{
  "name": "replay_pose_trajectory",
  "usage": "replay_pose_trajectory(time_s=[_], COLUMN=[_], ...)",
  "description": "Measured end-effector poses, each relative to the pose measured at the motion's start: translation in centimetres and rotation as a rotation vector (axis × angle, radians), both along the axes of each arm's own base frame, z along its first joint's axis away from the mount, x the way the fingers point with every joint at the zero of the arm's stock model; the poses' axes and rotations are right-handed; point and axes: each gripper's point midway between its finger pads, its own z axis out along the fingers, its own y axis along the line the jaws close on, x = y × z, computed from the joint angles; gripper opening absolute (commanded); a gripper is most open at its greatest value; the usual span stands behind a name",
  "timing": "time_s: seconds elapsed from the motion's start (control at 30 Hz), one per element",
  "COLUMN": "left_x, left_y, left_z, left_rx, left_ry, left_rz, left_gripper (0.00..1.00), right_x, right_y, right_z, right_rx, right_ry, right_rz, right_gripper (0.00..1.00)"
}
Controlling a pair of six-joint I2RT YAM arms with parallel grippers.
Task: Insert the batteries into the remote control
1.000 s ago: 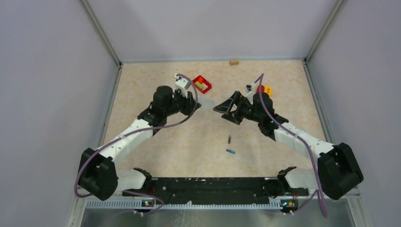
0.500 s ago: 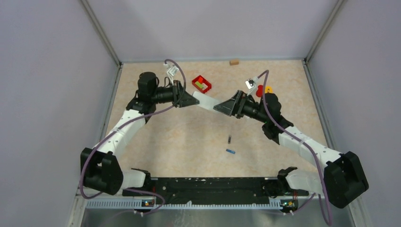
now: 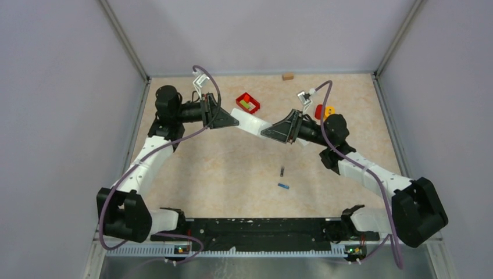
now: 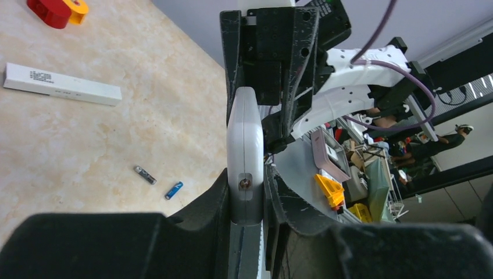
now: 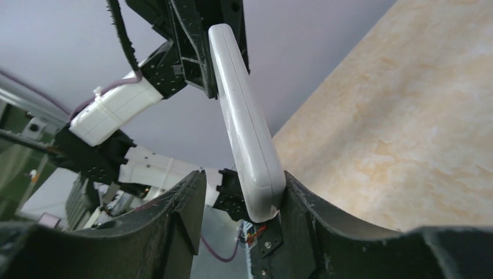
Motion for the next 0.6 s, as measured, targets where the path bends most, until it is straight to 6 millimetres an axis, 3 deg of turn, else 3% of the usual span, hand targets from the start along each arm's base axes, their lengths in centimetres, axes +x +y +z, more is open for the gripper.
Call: replay_pose_trajectory(time_s=[0.13,0.2,0.3,0.37,0.47,0.6], left_x=[-1.0,-1.5,-1.9,-1.9,-1.5,-0.3], left_y=[0.2,0.3,0.4,0.5,0.5,0.7], left_z=[1.0,1.5,2.0,2.0,1.6,0.9], left_rx=[-0.013,-0.019,-0.024,-0.026,-0.028,-0.048], left_ry=[-0.025,-0.038,-0.042,-0.051,-0.047,-0.019], left_rz=[-0.026,-0.039,-0.039,-0.026,0.023,0.162], left_gripper=[0.1,0.18,0.57,0.74,0.8,0.79], right_x=[-0.9,-1.2,-1.4,-1.6,-1.6,-1.4], right_y=[0.5,0.6,0.8,1.1,1.6,2.2], right_z=[1.2,1.6,1.9,2.0,2.5,2.9], right_rx=[0.064,0.083,0.099,0.105,0.116,0.134], right_ry=[-0.025,-0.032,-0.048,-0.044,-0.037,-0.032], right_rz=[0.084,0.108,0.128,0.135,0.135,0.109], right_gripper=[0.29,0.2,0.07,0.01,0.0,0.0])
